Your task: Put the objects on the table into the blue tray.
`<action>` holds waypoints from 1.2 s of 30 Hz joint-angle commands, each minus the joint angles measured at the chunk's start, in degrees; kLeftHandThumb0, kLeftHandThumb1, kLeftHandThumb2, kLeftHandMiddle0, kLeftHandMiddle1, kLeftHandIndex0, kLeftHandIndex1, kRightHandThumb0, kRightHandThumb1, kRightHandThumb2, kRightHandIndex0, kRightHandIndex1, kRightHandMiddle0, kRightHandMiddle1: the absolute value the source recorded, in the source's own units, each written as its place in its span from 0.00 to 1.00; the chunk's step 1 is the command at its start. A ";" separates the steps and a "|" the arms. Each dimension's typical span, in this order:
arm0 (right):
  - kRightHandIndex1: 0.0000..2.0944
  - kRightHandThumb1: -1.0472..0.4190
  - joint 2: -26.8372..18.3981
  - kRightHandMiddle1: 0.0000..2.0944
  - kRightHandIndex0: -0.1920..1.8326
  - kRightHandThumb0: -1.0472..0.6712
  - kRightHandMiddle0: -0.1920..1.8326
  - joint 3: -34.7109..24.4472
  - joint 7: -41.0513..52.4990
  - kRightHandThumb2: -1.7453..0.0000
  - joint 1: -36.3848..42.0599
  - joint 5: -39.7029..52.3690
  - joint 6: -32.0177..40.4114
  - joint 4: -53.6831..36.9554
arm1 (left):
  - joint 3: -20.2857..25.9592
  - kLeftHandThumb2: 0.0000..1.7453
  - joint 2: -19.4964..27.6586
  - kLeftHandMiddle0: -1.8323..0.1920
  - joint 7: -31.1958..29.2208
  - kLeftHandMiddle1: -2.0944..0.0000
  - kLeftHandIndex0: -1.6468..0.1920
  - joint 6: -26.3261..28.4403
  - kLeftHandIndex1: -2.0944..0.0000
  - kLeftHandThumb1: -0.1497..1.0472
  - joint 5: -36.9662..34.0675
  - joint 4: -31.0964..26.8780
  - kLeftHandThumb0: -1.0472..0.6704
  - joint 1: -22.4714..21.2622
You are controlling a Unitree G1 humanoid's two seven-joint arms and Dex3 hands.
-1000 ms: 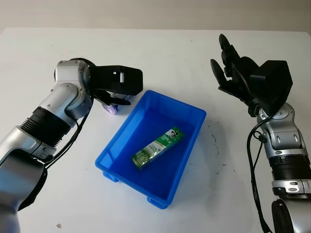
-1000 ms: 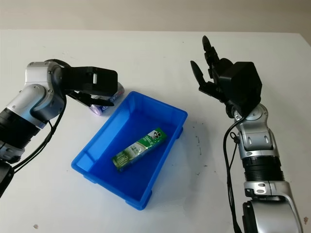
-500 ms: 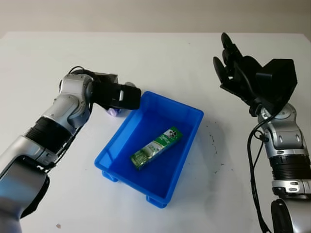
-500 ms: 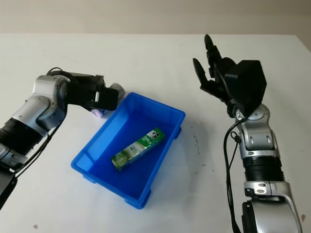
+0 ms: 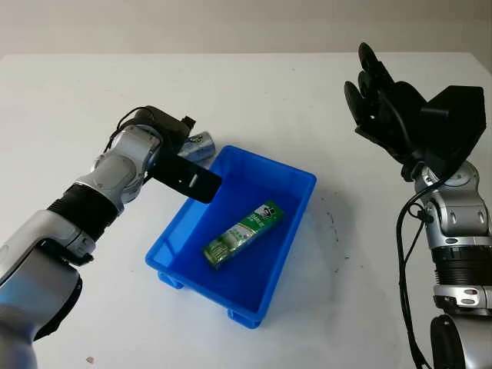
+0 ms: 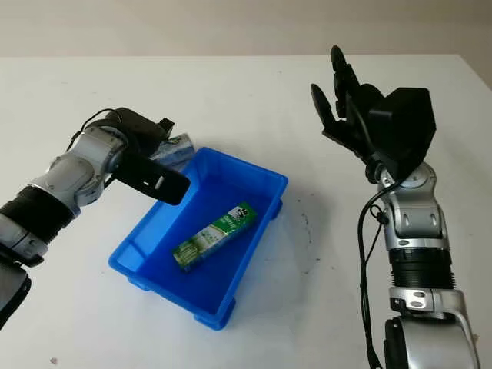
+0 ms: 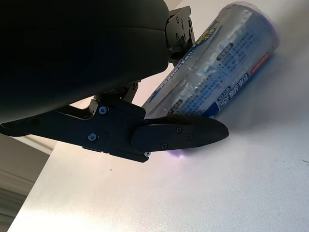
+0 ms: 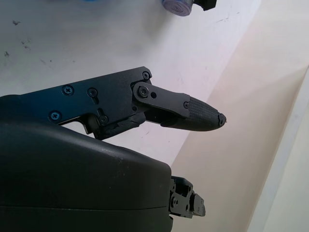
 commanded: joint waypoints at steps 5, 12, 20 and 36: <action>0.00 0.00 -1.23 0.00 0.00 0.29 0.00 -0.71 0.76 0.65 0.36 0.39 -0.01 -0.95 | -1.28 0.15 0.43 0.67 -2.77 0.00 0.96 -2.80 0.51 1.00 0.50 1.85 0.46 2.28; 0.00 0.00 -1.81 0.00 0.00 0.29 0.00 -0.73 1.59 0.65 0.12 0.53 -0.17 -0.28 | 2.06 0.11 4.62 0.79 6.14 0.00 0.88 -10.99 0.51 1.00 -0.52 1.19 0.50 0.32; 0.00 0.00 -2.04 0.00 0.00 0.30 0.00 -0.61 1.99 0.65 -0.29 0.34 -0.82 0.75 | 9.78 0.12 6.93 0.70 16.73 0.00 0.90 -13.95 0.27 1.00 -4.67 3.50 0.45 -5.70; 0.00 0.00 -2.02 0.00 0.00 0.30 0.00 -0.24 1.87 0.64 -0.57 -0.63 -1.71 1.81 | 26.07 0.19 11.69 0.42 18.18 0.00 0.60 -11.36 0.00 1.00 -18.15 -10.66 0.42 -5.39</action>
